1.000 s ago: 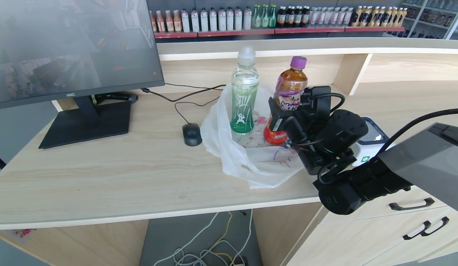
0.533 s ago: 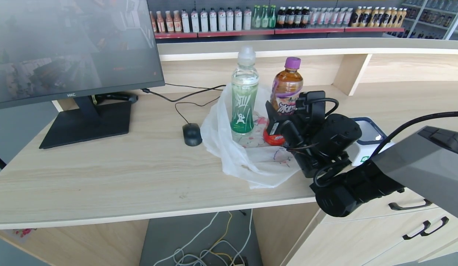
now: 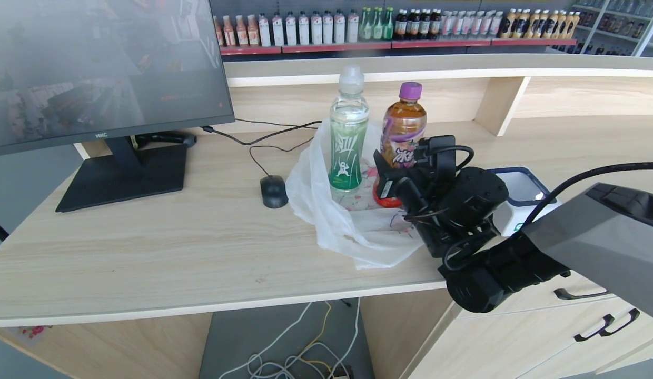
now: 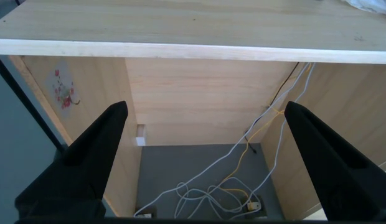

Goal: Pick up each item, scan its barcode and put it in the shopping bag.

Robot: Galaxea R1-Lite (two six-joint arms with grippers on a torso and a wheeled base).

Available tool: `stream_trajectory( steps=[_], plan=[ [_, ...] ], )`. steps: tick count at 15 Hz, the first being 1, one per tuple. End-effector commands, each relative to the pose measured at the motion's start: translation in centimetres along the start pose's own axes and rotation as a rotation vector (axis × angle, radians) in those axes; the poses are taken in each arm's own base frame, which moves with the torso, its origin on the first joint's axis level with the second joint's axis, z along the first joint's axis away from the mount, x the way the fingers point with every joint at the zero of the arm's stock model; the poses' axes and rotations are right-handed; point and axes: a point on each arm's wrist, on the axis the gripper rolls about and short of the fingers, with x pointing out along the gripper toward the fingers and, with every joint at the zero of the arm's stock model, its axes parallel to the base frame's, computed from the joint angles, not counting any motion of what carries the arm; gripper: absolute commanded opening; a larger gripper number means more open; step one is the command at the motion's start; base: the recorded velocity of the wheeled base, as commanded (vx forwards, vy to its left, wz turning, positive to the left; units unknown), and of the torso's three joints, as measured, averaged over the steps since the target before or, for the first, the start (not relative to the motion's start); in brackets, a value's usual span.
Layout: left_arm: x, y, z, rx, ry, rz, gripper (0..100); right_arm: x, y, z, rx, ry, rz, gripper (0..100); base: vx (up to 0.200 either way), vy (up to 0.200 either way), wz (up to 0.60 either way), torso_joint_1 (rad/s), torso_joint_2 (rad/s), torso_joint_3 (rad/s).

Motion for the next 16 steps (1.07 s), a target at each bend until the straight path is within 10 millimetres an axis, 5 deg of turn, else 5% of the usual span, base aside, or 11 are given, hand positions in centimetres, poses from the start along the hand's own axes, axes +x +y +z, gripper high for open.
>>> stream_trajectory(
  steps=[1,12,13,16],
  plan=[
    [0.0,0.0,0.0,0.0,-0.001,0.001,100,-0.05,0.22,-0.13,0.0,0.003,0.006,0,0.0,0.0,0.0,0.0,0.0,0.0],
    [0.0,0.0,0.0,0.0,-0.001,0.001,100,-0.27,0.15,-0.02,0.003,0.001,0.001,0,0.0,0.0,0.0,0.0,0.0,0.0],
    [0.0,0.0,0.0,0.0,-0.001,0.0,100,-0.31,0.07,-0.02,0.004,0.002,0.0,100,0.0,0.0,0.0,0.0,0.0,0.0],
    [0.0,0.0,0.0,0.0,-0.001,0.0,100,-0.3,0.02,0.42,0.007,-0.01,-0.003,100,0.0,0.0,0.0,0.0,0.0,0.0]
  ],
)
